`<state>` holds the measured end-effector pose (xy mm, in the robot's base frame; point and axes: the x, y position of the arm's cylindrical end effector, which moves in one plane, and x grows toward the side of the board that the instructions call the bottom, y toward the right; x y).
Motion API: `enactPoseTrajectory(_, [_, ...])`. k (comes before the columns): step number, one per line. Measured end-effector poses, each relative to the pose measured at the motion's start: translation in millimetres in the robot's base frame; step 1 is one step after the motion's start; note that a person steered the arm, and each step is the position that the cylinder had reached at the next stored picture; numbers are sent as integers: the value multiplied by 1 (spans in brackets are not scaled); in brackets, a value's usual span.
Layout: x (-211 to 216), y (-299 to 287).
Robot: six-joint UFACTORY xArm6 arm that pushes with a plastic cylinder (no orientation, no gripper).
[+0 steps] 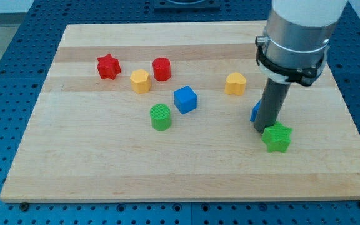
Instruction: Place the green circle below the yellow hexagon
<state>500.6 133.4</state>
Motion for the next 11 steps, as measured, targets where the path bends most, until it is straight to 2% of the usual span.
enactPoseTrajectory(2, [0,-17])
enactPoseTrajectory(5, [-3,-161])
enactPoseTrajectory(8, [-15,-203])
enactPoseTrajectory(10, [-58,-203])
enactPoseTrajectory(11, [-64,-190])
